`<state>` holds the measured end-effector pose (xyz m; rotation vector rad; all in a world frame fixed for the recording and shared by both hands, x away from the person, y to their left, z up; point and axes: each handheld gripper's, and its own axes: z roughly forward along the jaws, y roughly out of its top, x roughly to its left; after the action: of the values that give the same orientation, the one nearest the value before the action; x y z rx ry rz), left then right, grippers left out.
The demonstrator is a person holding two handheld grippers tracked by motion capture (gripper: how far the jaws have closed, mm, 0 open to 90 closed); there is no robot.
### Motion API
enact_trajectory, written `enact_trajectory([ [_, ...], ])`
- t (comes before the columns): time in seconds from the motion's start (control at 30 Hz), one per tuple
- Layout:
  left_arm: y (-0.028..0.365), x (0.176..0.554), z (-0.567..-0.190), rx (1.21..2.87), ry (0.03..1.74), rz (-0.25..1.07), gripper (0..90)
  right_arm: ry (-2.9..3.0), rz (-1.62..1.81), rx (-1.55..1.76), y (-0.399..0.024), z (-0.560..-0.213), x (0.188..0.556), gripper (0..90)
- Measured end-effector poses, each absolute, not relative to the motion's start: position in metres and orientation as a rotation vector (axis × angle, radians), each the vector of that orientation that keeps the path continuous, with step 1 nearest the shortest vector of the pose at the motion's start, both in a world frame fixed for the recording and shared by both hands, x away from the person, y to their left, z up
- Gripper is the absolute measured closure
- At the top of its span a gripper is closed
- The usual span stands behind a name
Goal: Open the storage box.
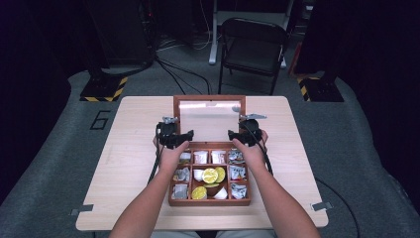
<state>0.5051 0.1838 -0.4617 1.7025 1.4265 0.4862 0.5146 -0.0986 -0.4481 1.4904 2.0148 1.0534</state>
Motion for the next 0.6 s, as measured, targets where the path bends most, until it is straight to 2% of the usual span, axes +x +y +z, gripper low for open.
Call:
enact_trajectory([
  [0.6,0.190,0.516,-0.470,1.702,1.420,0.408,25.5,2.039,1.084,1.490,-0.103,-0.456,0.525,30.2],
])
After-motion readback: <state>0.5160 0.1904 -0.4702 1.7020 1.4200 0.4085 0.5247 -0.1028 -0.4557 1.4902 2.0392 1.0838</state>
